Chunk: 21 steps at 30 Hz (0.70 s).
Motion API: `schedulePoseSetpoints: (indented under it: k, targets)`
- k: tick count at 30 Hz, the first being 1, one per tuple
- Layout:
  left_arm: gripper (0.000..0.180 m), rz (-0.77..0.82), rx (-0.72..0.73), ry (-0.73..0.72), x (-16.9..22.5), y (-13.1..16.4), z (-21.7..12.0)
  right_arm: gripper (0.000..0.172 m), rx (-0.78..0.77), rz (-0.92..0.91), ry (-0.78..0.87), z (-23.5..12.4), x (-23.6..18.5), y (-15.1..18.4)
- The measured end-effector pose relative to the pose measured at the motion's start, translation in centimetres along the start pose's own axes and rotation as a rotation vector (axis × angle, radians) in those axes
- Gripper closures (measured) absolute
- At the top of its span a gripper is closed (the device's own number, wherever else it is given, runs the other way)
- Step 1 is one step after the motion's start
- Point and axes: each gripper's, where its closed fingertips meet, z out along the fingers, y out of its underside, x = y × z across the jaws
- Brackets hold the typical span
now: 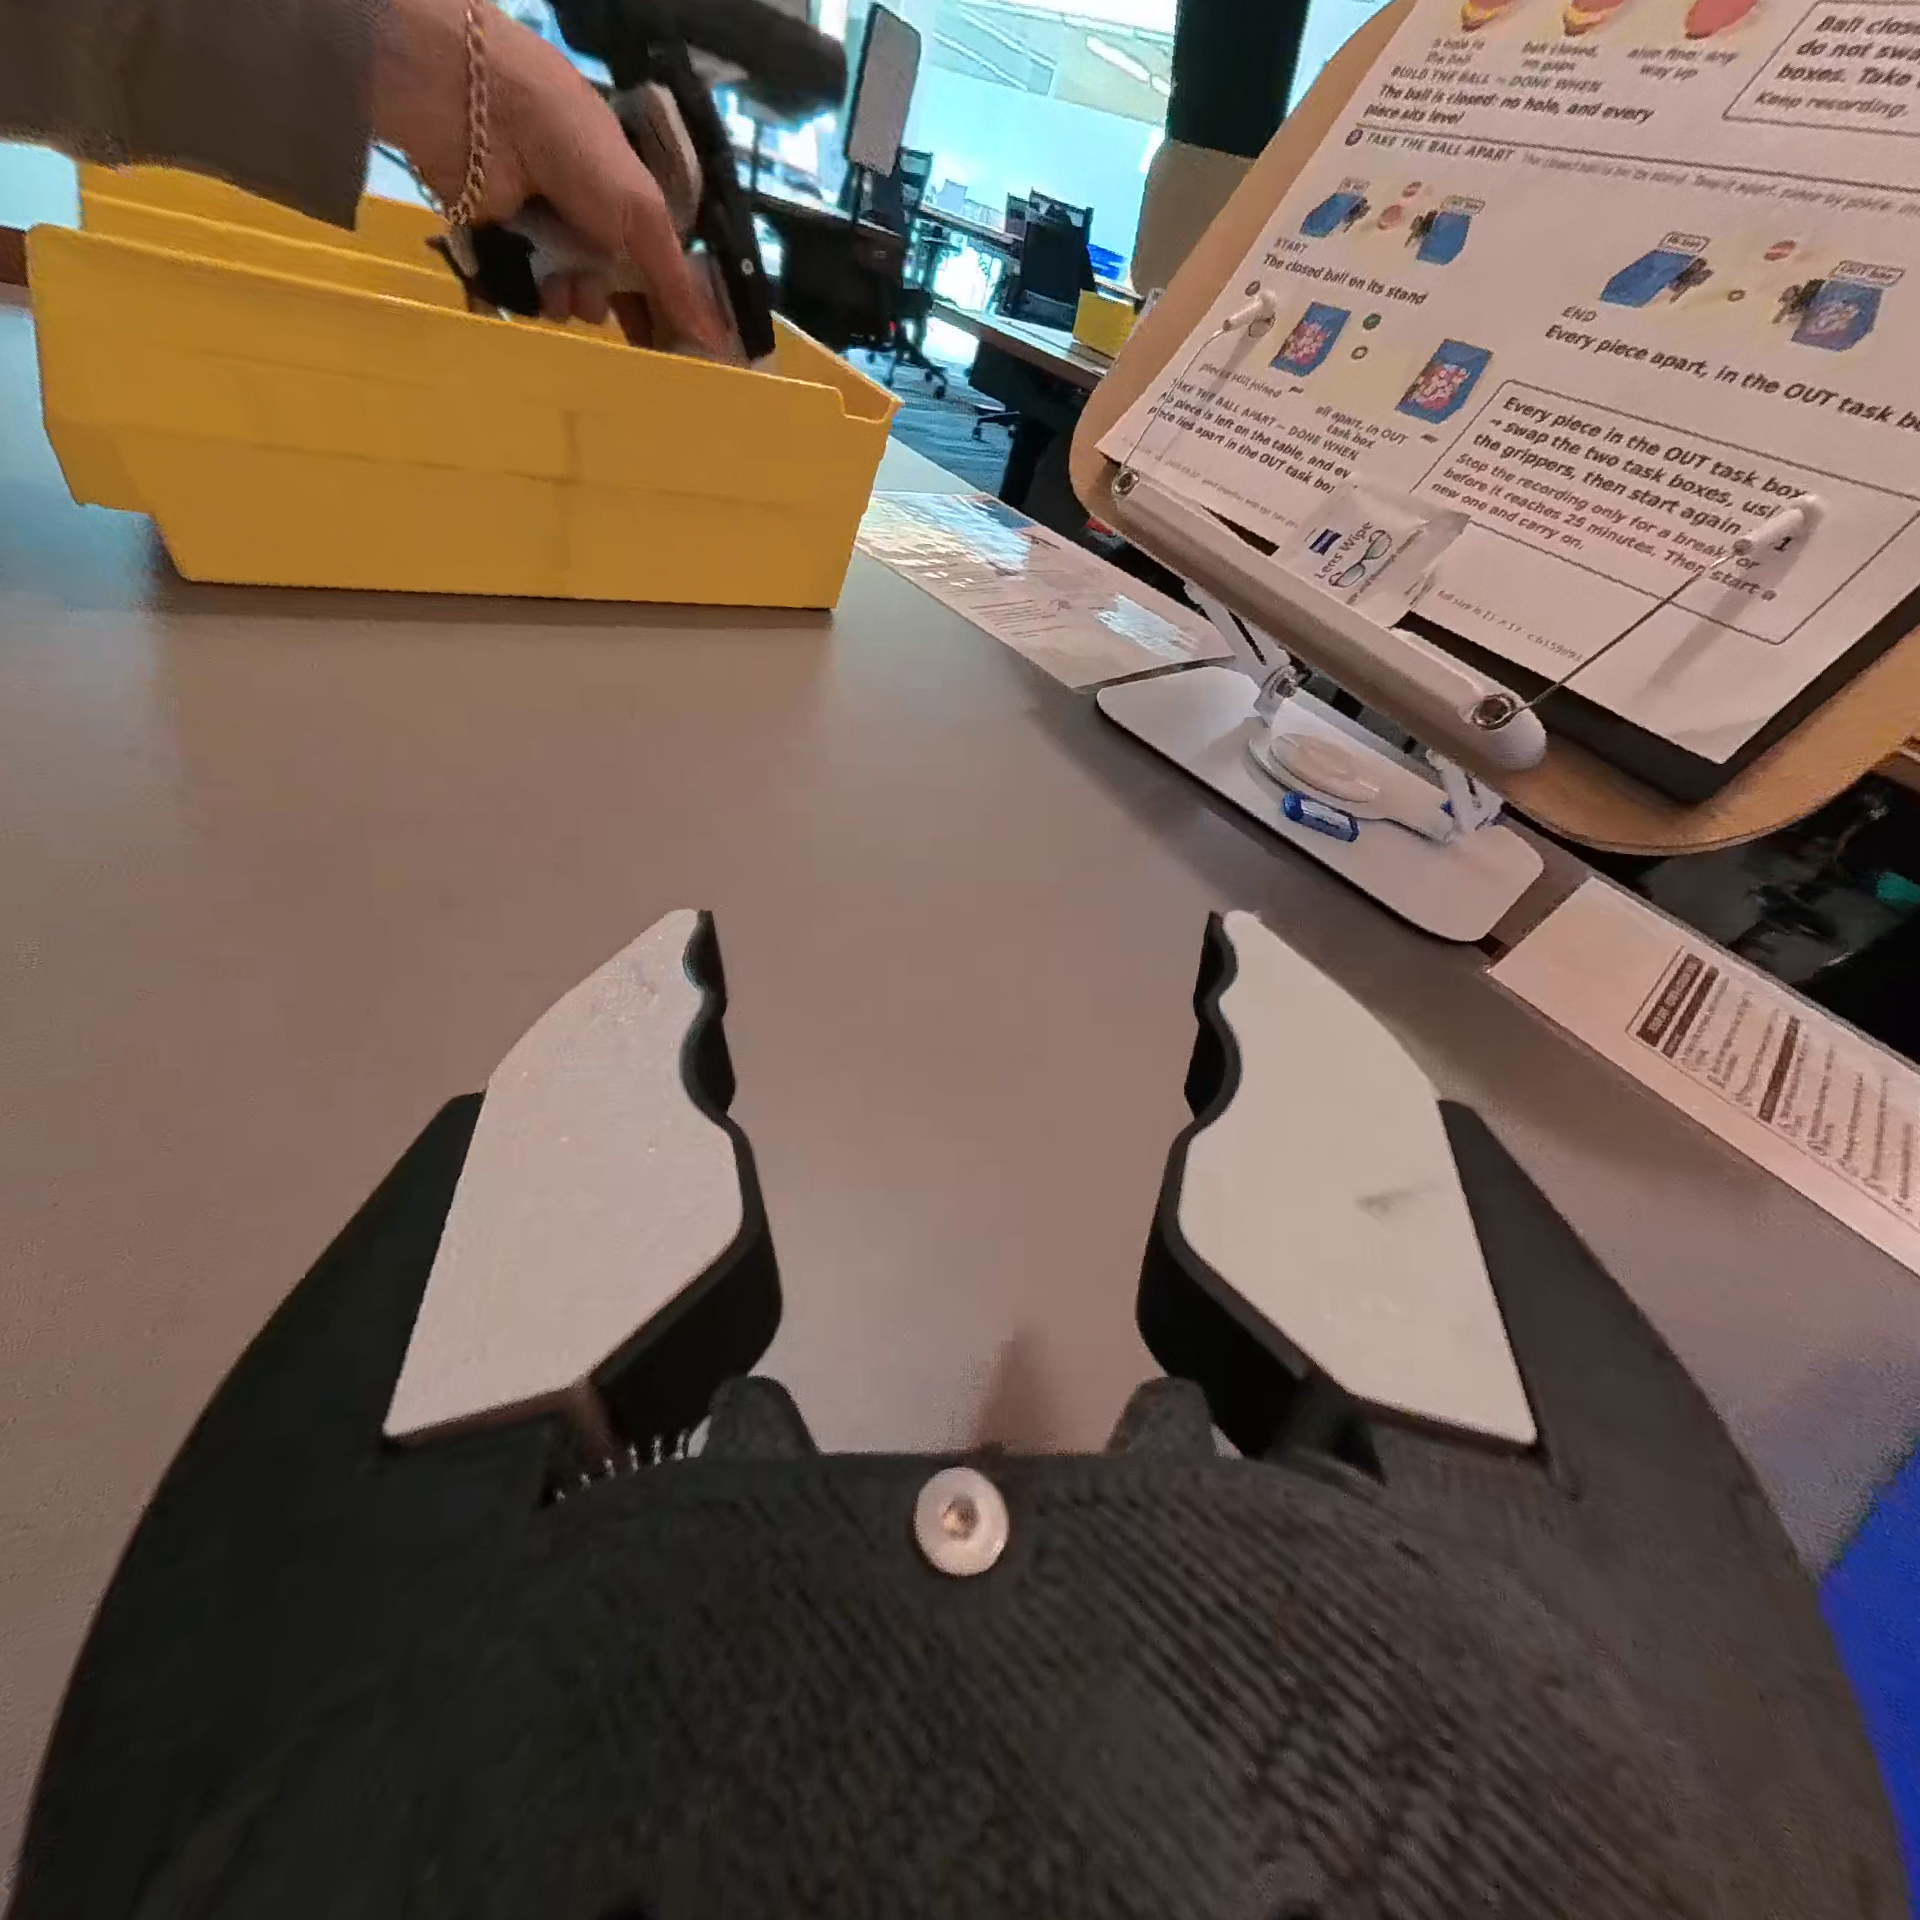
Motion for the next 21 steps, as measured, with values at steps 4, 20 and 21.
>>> schedulePoseSetpoints:
  k: [4, 20, 21]
  targets:
    - [0.172, 0.114, 0.203, 0.092, 2.8, -1.5, -3.9, 0.082, 0.021, 0.036, -0.039, 0.2, -0.8, -0.5]
    - [0.172, 0.849, 0.835, 0.82, 30.3, 11.9, -16.0, 0.128, 0.322, 0.329, -0.175, 1.5, -4.9, -10.1]
    - [0.172, 0.875, 0.816, 0.836, 31.3, 12.9, -15.4, 0.129, 0.313, 0.305, -0.177, 1.6, -5.1, -9.9]
